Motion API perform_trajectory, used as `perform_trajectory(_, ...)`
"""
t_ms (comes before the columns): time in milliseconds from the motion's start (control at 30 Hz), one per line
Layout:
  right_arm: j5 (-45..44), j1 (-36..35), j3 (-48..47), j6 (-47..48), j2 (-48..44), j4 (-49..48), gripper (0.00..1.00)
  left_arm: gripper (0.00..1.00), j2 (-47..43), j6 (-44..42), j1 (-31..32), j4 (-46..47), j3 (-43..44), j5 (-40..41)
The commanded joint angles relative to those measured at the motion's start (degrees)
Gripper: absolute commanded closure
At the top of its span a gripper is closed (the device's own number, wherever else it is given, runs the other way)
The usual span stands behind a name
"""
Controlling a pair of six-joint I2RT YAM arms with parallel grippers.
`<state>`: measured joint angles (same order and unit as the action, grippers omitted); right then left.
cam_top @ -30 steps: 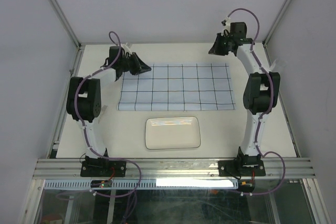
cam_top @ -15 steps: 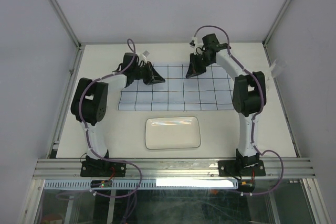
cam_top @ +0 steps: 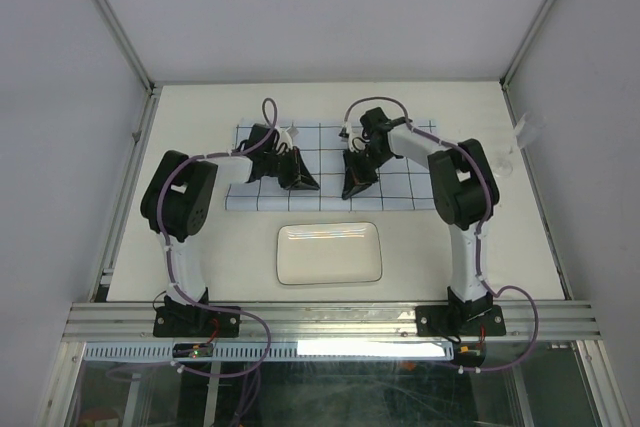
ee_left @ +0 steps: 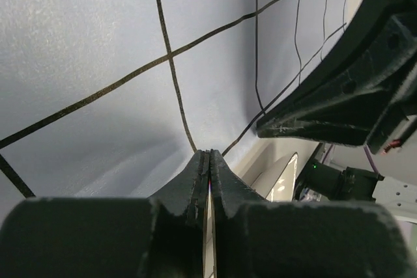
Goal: Set the dinner table for one person
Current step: Flatten out the napkin at the center of the board.
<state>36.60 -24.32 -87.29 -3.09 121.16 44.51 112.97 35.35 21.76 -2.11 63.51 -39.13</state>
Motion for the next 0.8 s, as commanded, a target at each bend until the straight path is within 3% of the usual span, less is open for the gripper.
perform_trajectory(0,1.86,-1.94,0.64,-2.0,-6.37,-4.27,1.0,0.97,-2.55,-1.29,1.31,1.87,-0.41,0.72)
perform_trajectory(767,0.57,-4.89,9.76,-4.81,-5.96,-11.38,1.0,0.98,2.9,2.71,5.3,9.3,-5.25,1.2)
